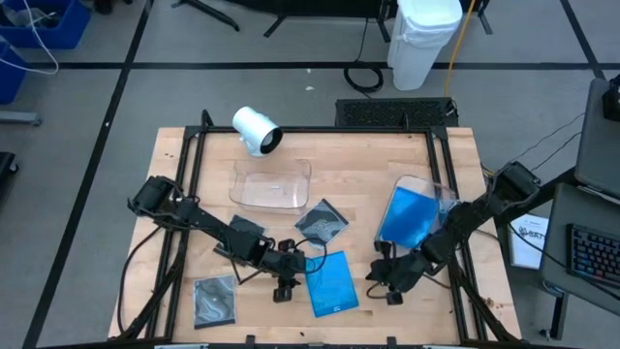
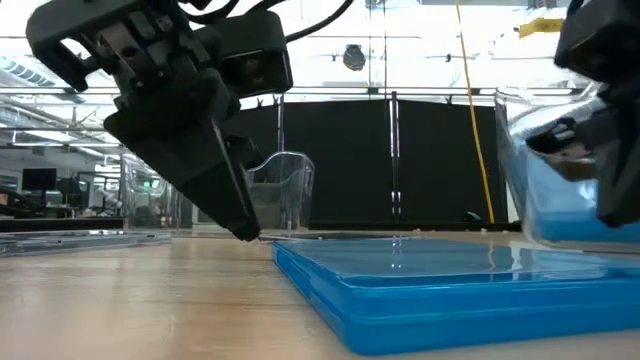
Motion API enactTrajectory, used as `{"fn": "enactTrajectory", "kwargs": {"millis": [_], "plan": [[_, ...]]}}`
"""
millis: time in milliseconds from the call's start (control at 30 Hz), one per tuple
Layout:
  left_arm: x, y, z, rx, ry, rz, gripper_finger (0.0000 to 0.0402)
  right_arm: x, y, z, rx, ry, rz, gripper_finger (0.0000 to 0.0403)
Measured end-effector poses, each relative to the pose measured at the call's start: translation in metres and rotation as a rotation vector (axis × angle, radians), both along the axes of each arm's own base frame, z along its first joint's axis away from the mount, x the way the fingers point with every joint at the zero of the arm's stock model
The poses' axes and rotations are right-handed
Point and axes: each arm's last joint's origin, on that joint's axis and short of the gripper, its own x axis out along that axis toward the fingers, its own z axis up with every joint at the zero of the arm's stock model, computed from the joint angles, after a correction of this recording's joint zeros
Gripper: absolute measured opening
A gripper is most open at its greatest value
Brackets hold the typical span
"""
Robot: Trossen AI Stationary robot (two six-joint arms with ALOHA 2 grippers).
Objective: Pick & place jewel cases by type
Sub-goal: Put the blue cd case into the right transparent bin
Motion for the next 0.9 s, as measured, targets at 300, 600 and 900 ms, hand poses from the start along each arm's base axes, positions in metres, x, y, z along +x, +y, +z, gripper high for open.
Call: {"fn": "enactTrajectory", "kwargs": {"millis": [300,600,900], "plan": [[-0.002,0.000,-0.001,0.007,0.021,-0.010,0.0179,0.002,-0.008,0.016,-0.045,-0.073,0.056,0.0000],[-0.002,0.000,-0.001,0.015,0.019,-0.022,0.0179,-0.001,-0.015,0.054,-0.014,-0.228,0.120,0.0000],[-0.002,0.000,-0.002,0.036,0.016,-0.049,0.0179,-0.030,0.021,0.087,0.393,0.008,0.203,0.0000]]}}
